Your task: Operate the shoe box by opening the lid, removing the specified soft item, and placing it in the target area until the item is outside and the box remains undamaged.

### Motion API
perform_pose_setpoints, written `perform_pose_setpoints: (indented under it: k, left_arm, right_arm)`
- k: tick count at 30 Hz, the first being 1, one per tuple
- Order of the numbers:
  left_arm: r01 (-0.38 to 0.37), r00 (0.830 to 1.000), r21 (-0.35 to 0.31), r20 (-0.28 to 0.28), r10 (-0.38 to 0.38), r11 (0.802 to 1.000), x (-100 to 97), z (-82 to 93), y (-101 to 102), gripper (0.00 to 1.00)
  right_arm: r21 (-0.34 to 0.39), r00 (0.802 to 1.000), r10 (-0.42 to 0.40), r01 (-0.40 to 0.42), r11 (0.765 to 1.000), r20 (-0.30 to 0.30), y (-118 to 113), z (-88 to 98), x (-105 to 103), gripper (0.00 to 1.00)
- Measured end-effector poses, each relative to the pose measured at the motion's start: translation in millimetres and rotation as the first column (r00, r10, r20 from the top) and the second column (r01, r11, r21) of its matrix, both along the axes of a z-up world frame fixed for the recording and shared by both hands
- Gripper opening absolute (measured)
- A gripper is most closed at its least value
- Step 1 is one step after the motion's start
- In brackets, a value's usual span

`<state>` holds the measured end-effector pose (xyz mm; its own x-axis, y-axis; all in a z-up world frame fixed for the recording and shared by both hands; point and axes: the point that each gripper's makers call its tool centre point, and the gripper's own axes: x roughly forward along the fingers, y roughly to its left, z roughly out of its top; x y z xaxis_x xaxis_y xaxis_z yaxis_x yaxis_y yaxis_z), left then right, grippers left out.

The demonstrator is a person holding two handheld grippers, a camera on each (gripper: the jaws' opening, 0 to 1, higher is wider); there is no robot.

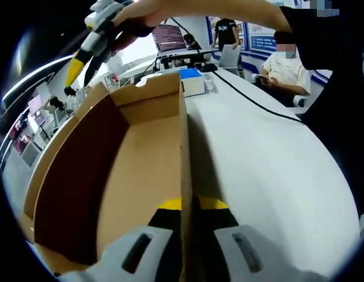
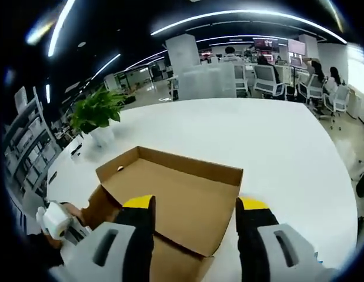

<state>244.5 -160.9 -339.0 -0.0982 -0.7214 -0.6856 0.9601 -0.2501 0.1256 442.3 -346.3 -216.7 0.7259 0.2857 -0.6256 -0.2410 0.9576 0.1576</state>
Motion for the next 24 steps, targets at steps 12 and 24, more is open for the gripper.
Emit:
perform_pose_setpoints:
  k: [12, 24]
  left_arm:
    - [0.006, 1.000, -0.002, 0.003, -0.006, 1.000, 2.8, -0.5, -0.3, 0.02]
    - [0.009, 1.000, -0.004, 0.004, -0.009, 1.000, 5.9, -0.7, 0.5, 0.02]
  right_arm:
    - [-0.123, 0.994, -0.088, 0.080, 0.989, -0.062, -13.5, -27.0, 28.6, 0.54]
    - [-0.273, 0.979, -0.142, 0.098, 0.957, -0.149, -18.5, -48.0, 39.3, 0.44]
